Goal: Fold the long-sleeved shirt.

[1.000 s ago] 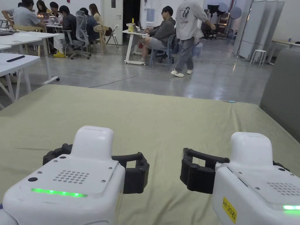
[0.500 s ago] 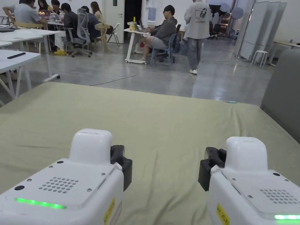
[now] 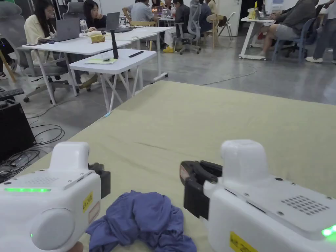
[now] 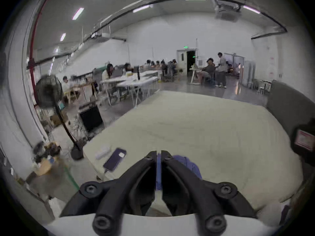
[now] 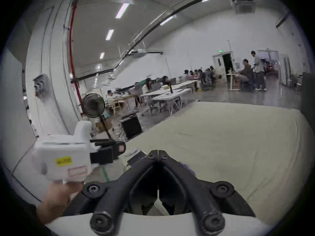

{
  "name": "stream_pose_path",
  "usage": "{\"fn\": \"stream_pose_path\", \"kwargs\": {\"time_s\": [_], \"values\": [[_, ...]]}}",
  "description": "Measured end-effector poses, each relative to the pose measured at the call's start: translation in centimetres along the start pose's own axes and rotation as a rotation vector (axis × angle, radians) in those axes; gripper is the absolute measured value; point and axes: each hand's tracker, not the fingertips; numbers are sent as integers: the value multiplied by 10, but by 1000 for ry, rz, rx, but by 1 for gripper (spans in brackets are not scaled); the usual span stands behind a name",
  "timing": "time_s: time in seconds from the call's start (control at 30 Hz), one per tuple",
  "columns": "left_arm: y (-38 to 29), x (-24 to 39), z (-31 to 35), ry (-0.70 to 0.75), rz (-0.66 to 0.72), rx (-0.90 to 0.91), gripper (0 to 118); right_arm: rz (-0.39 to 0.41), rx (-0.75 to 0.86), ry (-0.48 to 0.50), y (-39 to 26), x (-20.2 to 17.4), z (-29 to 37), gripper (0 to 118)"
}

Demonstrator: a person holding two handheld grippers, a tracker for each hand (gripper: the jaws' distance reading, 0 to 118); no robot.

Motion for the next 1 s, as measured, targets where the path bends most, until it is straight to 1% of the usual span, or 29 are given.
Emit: {"fn": "stream_pose_path", "kwargs": {"time_s": [0.03,0.07,0.1,0.13,0.17,0.23,0.33,0.37,0.4,0.43,0.47,0.5,0.53,0.57,0.6,0.63,0.67,0.7,0.73,0.8,0.83,0.9,1.0], "values": [[-8,-5,-16,-42,42,4,41,22,-26,-46,-6,8,1,0],[-16,-8,-38,-75,48,-20,88,35,-59,-79,-12,19,2,0],[-21,-9,-56,-67,52,-76,118,37,-82,-99,-16,26,1,0],[-36,-7,-77,-62,44,-131,118,26,-103,-128,-22,37,4,0],[-40,-2,-102,-81,53,-101,118,11,-122,-166,-28,49,8,0],[-55,6,-146,-104,32,-217,118,-10,-156,-216,-37,67,14,0],[-82,38,-217,-87,19,-365,118,-38,-193,-299,-48,92,23,0],[-92,46,-242,-82,12,-449,118,-52,-202,-318,-48,97,25,0],[-98,45,-258,-68,-9,-513,111,-72,-204,-333,-50,103,28,0],[-109,50,-275,-50,2,-563,97,-94,-202,-352,-51,109,32,0],[-118,56,-288,-44,-18,-601,82,-115,-202,-370,-52,115,35,0],[-124,60,-295,-44,-39,-597,71,-127,-203,-380,-51,118,37,0],[-126,55,-298,-53,-27,-591,62,-137,-202,-391,-51,123,41,0],[-118,54,-293,-95,27,-559,49,-148,-199,-408,-51,127,46,0],[-109,56,-290,-86,37,-558,40,-153,-192,-420,-50,130,50,0],[-95,59,-284,-90,45,-559,40,-159,-182,-434,-48,133,55,0],[-74,59,-273,-112,69,-512,18,-166,-168,-446,-46,136,62,0],[-61,62,-262,-180,126,-524,17,-173,-156,-451,-44,139,67,0],[-38,69,-247,-257,155,-483,16,-186,-138,-457,-41,143,73,0],[6,91,-214,-346,161,-394,13,-194,-103,-470,-32,147,87,0],[31,107,-192,-372,124,-321,12,-189,-77,-481,-27,149,96,0],[73,140,-147,-470,55,-186,11,-189,-6,-490,-16,152,117,0],[112,198,-92,-607,9,-70,11,-203,85,-486,1,157,154,0]]}}
